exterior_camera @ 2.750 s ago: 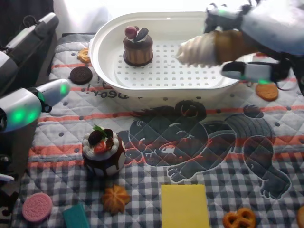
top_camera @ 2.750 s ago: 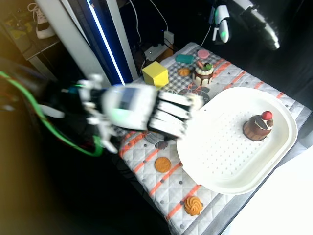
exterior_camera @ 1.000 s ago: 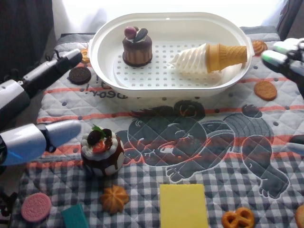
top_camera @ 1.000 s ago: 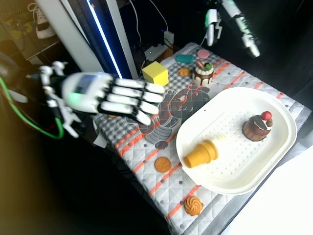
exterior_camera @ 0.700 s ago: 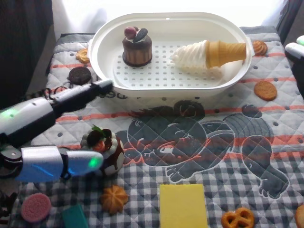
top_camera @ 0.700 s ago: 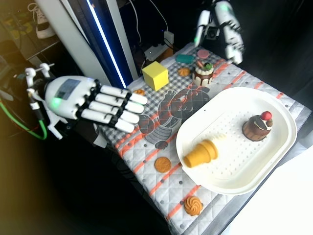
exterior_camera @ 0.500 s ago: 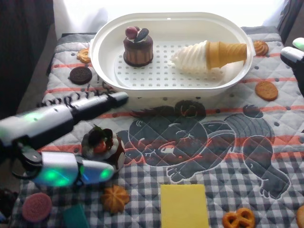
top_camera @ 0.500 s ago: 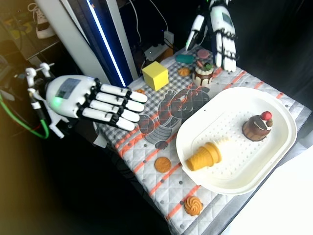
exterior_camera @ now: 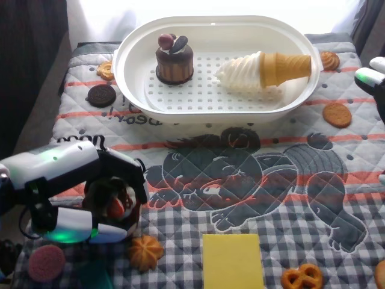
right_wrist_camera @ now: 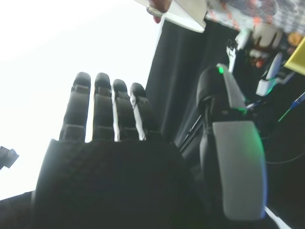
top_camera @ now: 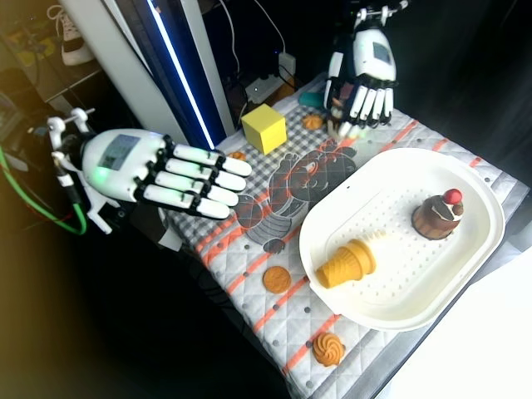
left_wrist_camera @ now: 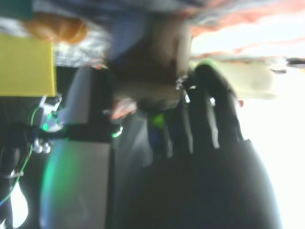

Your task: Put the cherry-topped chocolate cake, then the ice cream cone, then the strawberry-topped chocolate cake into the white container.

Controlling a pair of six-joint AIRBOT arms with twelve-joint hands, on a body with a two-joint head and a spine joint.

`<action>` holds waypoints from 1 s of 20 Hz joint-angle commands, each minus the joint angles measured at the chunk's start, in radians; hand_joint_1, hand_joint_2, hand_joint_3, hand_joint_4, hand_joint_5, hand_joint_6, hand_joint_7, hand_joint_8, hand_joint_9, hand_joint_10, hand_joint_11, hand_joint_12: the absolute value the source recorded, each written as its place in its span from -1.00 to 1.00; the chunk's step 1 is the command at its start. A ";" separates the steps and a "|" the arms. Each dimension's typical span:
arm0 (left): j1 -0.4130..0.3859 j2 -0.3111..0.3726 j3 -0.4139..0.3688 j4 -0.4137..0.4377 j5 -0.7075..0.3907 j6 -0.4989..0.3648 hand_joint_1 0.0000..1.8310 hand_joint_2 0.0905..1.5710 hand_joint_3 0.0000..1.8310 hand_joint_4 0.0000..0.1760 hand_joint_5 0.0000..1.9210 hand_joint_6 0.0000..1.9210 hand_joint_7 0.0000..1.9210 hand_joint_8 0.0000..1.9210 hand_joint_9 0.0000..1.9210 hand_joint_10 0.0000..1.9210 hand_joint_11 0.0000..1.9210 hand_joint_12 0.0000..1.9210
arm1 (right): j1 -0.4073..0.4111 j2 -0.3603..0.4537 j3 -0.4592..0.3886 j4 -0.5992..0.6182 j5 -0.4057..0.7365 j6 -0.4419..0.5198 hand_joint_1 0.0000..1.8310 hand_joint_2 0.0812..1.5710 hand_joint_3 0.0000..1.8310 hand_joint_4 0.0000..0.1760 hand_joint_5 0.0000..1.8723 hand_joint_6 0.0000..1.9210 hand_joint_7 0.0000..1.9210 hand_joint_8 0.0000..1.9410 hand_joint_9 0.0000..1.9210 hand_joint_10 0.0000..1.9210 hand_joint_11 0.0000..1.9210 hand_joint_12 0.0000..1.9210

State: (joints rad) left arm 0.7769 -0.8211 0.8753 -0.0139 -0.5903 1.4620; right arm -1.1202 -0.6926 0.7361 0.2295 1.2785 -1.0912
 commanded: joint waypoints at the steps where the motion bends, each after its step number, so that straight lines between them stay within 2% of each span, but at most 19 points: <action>1: -0.011 0.001 0.001 -0.012 -0.135 -0.001 0.32 0.53 -0.99 -1.00 -0.19 0.17 -0.17 0.59 -0.27 0.76 -0.33 1.00 | 0.004 0.001 0.006 0.003 0.129 0.007 -0.34 0.57 -0.99 -1.00 -1.00 -1.00 -1.00 -1.00 -0.96 -0.97 -1.00 -1.00; 3: -0.022 0.010 -0.003 -0.016 -0.174 0.001 0.29 0.54 -1.00 -1.00 -0.22 0.25 -0.18 0.56 -0.32 0.74 -0.39 1.00 | 0.002 0.000 0.006 0.004 0.129 0.008 -0.35 0.57 -0.99 -1.00 -1.00 -1.00 -1.00 -1.00 -0.95 -0.97 -0.98 -0.99; 4: -0.031 0.015 -0.006 -0.015 -0.193 0.002 0.31 0.52 -1.00 -1.00 -0.20 0.20 -0.13 0.50 -0.27 0.73 -0.34 1.00 | 0.001 0.000 0.006 0.004 0.129 0.009 -0.35 0.57 -0.99 -1.00 -1.00 -1.00 -1.00 -1.00 -0.96 -0.97 -0.99 -0.99; 6: -0.059 0.022 -0.009 -0.007 -0.236 0.004 0.31 0.53 -1.00 -1.00 -0.21 0.23 -0.14 0.51 -0.25 0.68 -0.30 1.00 | 0.000 0.000 0.006 0.005 0.131 0.010 -0.36 0.57 -0.99 -1.00 -1.00 -1.00 -0.98 -0.99 -0.97 -0.97 -0.98 -0.98; 8: -0.091 0.020 -0.009 -0.017 -0.263 0.038 0.32 0.55 -1.00 -1.00 -0.25 0.22 -0.16 0.59 -0.27 0.74 -0.32 1.00 | 0.000 0.000 0.005 0.005 0.133 0.010 -0.35 0.57 -1.00 -1.00 -1.00 -1.00 -0.96 -1.00 -0.97 -0.91 -1.00 -0.75; 10: -0.132 0.004 0.001 -0.032 -0.284 0.081 0.36 0.48 -1.00 -1.00 -0.16 0.09 -0.05 0.43 -0.08 0.56 -0.16 0.93 | 0.000 0.000 0.006 0.011 0.137 0.010 -0.35 0.56 -1.00 -1.00 -1.00 -1.00 -0.98 -1.00 -0.98 -0.87 -1.00 -0.61; 12: -0.205 -0.047 0.050 -0.066 -0.248 0.119 0.36 0.46 -1.00 -1.00 -0.14 0.09 -0.02 0.38 -0.03 0.52 -0.09 0.89 | -0.004 -0.001 0.007 0.016 0.140 0.010 -0.37 0.57 -1.00 -1.00 -1.00 -1.00 -1.00 -1.00 -0.99 -0.85 -1.00 -0.64; 13: -0.237 -0.070 0.075 -0.073 -0.217 0.119 0.35 0.48 -1.00 -1.00 -0.13 0.07 -0.09 0.49 -0.10 0.67 -0.11 0.98 | -0.005 -0.001 0.007 0.018 0.141 0.010 -0.38 0.58 -1.00 -1.00 -1.00 -1.00 -1.00 -1.00 -0.98 -0.84 -1.00 -0.64; 14: -0.291 -0.106 0.121 -0.076 -0.153 0.119 0.34 0.50 -1.00 -1.00 -0.12 0.03 -0.15 0.58 -0.11 0.83 -0.03 1.00 | -0.006 -0.002 0.008 0.022 0.143 0.010 -0.37 0.58 -1.00 -1.00 -1.00 -1.00 -1.00 -1.00 -0.99 -0.83 -1.00 -0.64; 15: -0.347 -0.142 0.162 -0.076 -0.095 0.119 0.27 0.46 -1.00 -1.00 -0.09 0.14 -0.23 0.86 -0.11 0.97 0.00 1.00 | -0.008 -0.003 0.008 0.024 0.144 0.010 -0.39 0.58 -1.00 -1.00 -1.00 -1.00 -1.00 -1.00 -1.00 -0.84 -1.00 -0.58; 16: -0.395 -0.183 0.209 -0.093 -0.049 0.119 0.25 0.45 -1.00 -1.00 -0.09 0.17 -0.23 0.96 -0.10 0.99 0.01 1.00 | -0.011 -0.003 0.009 0.026 0.145 0.010 -0.41 0.57 -1.00 -1.00 -1.00 -1.00 -1.00 -1.00 -1.00 -0.86 -1.00 -0.56; 17: -0.411 -0.200 0.230 -0.105 -0.032 0.119 0.25 0.46 -1.00 -1.00 -0.10 0.19 -0.25 0.98 -0.15 1.00 -0.06 1.00 | -0.013 -0.003 0.010 0.027 0.145 0.010 -0.40 0.57 -1.00 -1.00 -1.00 -1.00 -1.00 -1.00 -1.00 -0.87 -1.00 -0.51; 18: -0.434 -0.224 0.261 -0.121 -0.010 0.119 0.30 0.54 -1.00 -1.00 -0.17 0.10 -0.25 0.81 -0.25 1.00 -0.20 1.00 | -0.015 -0.003 0.011 0.028 0.145 0.011 -0.38 0.58 -1.00 -1.00 -1.00 -1.00 -1.00 -1.00 -1.00 -0.92 -1.00 -0.50; 19: -0.453 -0.249 0.292 -0.138 0.017 0.119 0.30 0.53 -1.00 -1.00 -0.16 0.15 -0.20 0.60 -0.36 0.70 -0.47 0.96 | -0.015 -0.005 0.012 0.029 0.145 0.011 -0.40 0.57 -1.00 -1.00 -1.00 -1.00 -1.00 -1.00 -1.00 -0.93 -1.00 -0.49; 20: -0.463 -0.272 0.325 -0.163 0.040 0.119 0.27 0.54 -1.00 -1.00 -0.17 0.26 -0.24 0.55 -0.45 0.55 -0.64 0.93 | -0.015 -0.008 0.014 0.029 0.145 0.012 -0.41 0.56 -1.00 -1.00 -1.00 -1.00 -1.00 -1.00 -1.00 -0.92 -1.00 -0.45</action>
State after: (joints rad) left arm 0.3279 -1.1091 1.2060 -0.1764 -0.4549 1.5890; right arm -1.1397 -0.7021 0.7483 0.2611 1.2942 -1.0828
